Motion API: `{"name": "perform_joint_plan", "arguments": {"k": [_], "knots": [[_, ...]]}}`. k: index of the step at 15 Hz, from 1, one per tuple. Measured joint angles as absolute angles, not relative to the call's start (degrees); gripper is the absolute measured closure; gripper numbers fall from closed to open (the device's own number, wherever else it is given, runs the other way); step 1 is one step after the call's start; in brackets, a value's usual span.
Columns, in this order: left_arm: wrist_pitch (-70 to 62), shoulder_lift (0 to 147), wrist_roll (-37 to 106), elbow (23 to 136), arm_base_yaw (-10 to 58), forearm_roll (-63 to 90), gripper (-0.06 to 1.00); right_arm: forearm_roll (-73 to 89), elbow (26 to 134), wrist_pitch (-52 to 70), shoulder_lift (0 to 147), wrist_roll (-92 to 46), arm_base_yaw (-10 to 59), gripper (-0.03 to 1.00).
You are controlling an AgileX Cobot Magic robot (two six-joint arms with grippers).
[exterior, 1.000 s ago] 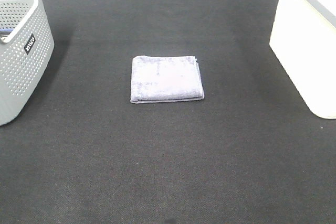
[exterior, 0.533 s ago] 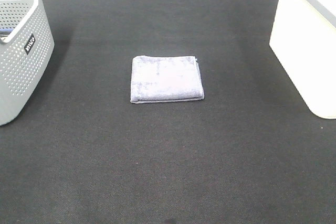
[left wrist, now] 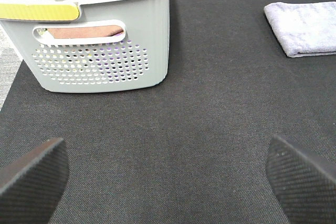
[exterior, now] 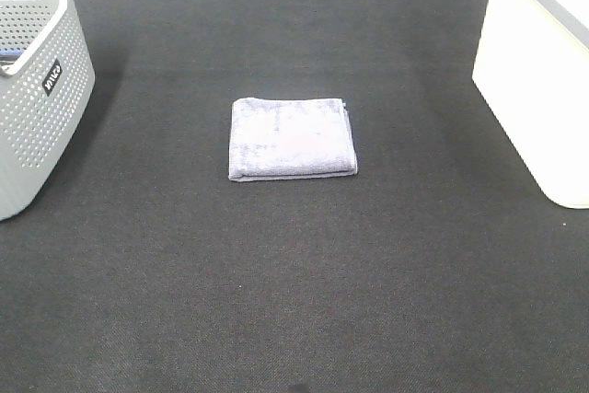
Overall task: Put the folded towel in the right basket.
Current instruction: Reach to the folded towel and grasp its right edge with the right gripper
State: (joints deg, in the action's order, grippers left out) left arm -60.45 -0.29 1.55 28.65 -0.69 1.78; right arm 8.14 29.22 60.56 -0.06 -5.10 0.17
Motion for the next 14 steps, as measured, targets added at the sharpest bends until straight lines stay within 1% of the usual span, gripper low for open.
{"name": "perform_joint_plan", "arguments": {"k": [3,8,11,12,14], "knots": [[-60.4,-0.3,1.5,28.6,-0.7,1.8,-0.03,8.1,35.0,55.2,8.3,-6.1,0.2,0.27],[-60.4,-0.3,1.5,28.6,-0.7,1.8,-0.03,9.1,50.5,52.3,35.4,-7.6,0.2,0.27],[-60.4,-0.3,1.5,28.6,-0.7,1.8,-0.03,12.3,65.1,52.2,56.4,-7.9,0.2,0.27],[-60.4,-0.3,1.5,28.6,-0.7,1.8,-0.03,12.3,65.1,52.2,56.4,-7.9,0.2,0.27],[-60.4,-0.3,1.5,28.6,-0.7,1.8,-0.03,12.7,73.7,52.3,68.1,-8.3,0.2,0.27]]}}
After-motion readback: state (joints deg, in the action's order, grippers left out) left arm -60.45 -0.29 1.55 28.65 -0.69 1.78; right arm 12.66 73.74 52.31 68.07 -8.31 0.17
